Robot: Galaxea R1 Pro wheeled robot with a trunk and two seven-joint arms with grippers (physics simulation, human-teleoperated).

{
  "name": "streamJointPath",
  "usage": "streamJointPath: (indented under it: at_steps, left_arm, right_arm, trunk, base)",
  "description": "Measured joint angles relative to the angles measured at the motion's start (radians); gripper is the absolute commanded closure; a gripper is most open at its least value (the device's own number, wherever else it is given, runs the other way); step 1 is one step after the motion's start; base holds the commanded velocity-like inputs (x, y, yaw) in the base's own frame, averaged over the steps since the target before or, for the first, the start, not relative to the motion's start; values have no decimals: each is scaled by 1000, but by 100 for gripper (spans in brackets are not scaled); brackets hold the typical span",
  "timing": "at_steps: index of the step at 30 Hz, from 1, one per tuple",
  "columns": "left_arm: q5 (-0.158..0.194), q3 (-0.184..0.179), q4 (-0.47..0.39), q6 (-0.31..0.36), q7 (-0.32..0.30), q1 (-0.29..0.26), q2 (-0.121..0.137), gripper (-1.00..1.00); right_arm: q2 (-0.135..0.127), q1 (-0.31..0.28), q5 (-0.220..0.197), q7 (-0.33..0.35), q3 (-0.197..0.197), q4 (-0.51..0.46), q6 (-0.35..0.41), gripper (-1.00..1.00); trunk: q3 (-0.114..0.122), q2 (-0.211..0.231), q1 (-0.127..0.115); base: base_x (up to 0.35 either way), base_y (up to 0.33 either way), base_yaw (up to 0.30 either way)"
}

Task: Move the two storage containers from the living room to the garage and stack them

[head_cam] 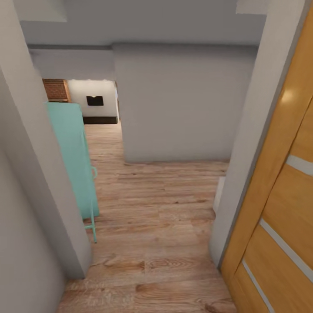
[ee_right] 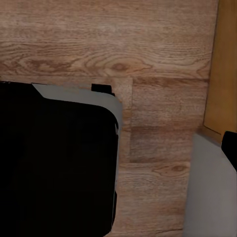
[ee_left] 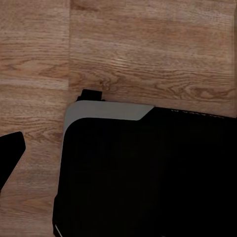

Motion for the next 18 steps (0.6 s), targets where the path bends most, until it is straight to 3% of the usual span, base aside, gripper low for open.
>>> streamJointPath:
  at_steps: [18]
  left_arm:
    - [-2, 0, 0, 2, 0, 0, -2, -100]
  right_arm:
    - [-2, 0, 1, 0, -1, -1, 0, -100]
  trunk:
    - [0, 0, 0]
  base:
    - [322, 0, 0]
